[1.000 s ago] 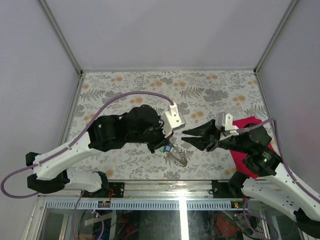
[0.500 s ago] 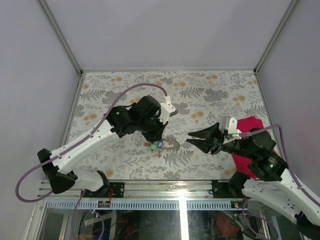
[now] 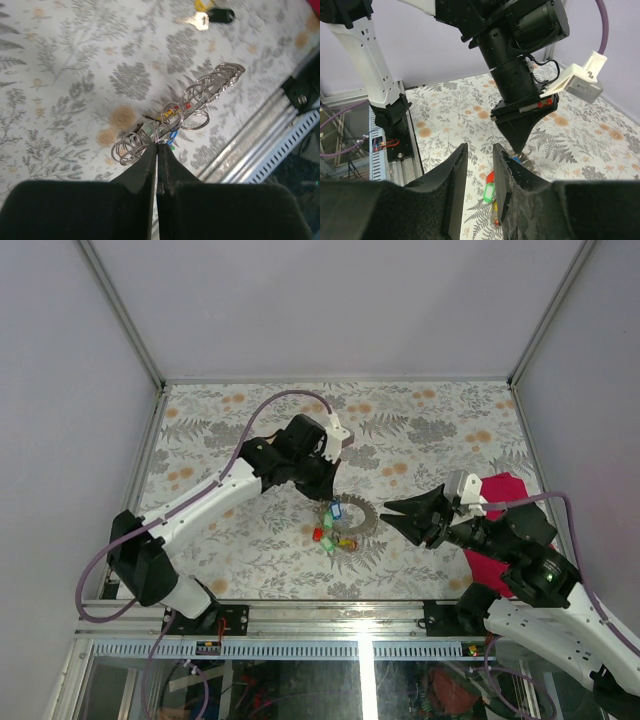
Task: Put the keys on the keyring
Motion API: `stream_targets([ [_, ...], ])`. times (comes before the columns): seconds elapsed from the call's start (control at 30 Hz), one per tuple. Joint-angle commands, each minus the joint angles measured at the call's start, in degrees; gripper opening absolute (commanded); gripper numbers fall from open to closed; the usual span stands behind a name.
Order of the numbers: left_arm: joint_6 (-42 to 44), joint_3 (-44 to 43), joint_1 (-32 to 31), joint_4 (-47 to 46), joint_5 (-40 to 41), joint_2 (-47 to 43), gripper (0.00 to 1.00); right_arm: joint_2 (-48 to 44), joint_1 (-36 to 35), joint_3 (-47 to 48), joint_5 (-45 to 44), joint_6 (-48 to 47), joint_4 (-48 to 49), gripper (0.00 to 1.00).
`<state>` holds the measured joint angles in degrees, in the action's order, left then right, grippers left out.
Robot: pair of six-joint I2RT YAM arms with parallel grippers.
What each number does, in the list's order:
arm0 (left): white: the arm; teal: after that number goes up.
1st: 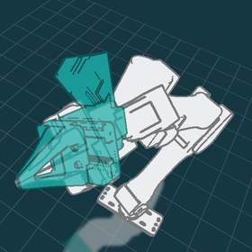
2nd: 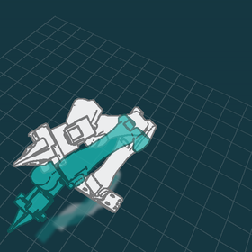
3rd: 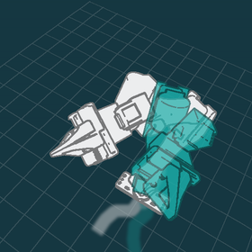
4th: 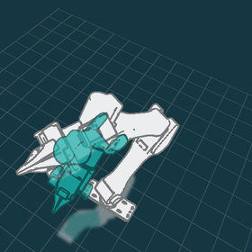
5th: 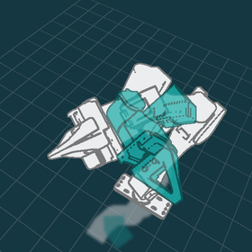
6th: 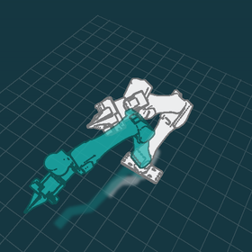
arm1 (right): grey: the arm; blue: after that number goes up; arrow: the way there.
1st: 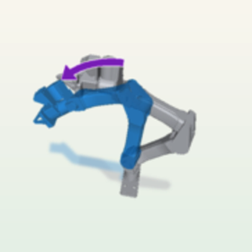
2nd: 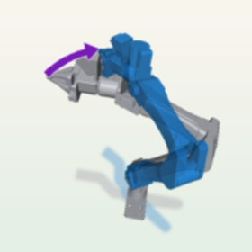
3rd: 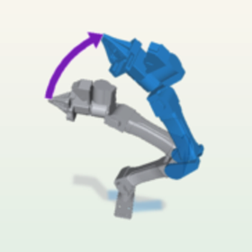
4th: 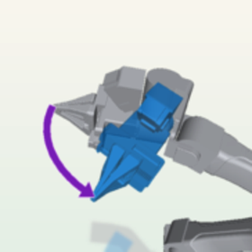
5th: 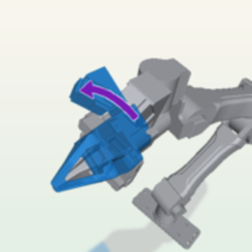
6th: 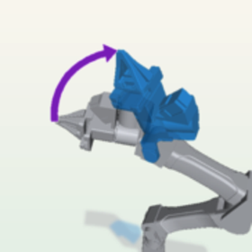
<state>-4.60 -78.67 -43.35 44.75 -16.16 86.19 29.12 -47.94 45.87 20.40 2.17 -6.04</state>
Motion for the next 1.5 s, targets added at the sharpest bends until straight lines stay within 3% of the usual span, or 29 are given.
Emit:
stream_targets([
  [0.0,-2.25,0.72,6.05,-9.91,-0.68,1.88,0.0,-1.38,0.13,-0.15,-4.51,2.02,0.08,0.34],
  [0.37,-4.01,3.02,16.03,-16.66,-1.3,10.25,0.0,-1.25,0.14,0.76,-6.38,2.44,-2.54,0.34],
  [0.53,-3.52,4.44,17.68,-18.33,-1.69,12.41,0.0,-1.43,0.13,0.72,-6.36,2.56,-2.73,0.34],
  [0.7,-3.53,9.08,17.6,-20.74,-7.48,11.13,0.02,-1.52,0.14,0.22,-6.57,2.58,-2.82,0.35],
  [0.87,-4.62,16.29,17.6,-24.38,-6.62,4.41,0.2,-1.73,0.13,-0.72,-9.99,2.94,-2.42,0.47],
  [1.1,-4.67,20.27,17.69,-24.18,-1.95,-7.64,0.36,-1.33,0.13,-0.95,-20.87,4.92,-3.18,0.6],
  [1.23,-6.44,22.62,17.66,-26.17,3.73,-16.81,0.45,-0.67,0.13,-0.4,-24.43,5.2,-4.73,0.76],
  [1.37,-10.65,23.77,17.69,-27.44,10.7,-25.83,0.65,2.12,0.14,1.94,-31.32,9.62,-9.46,0.95],
  [1.43,-13.3,24.94,17.69,-28.29,13.45,-30.34,0.94,3.87,0.17,3.22,-34.54,12.05,-12.32,1.0],
  [1.47,-14.41,25.73,17.69,-28.47,14.97,-32.34,1.0,4.76,0.18,3.93,-36.11,13.08,-13.94,0.99],
])
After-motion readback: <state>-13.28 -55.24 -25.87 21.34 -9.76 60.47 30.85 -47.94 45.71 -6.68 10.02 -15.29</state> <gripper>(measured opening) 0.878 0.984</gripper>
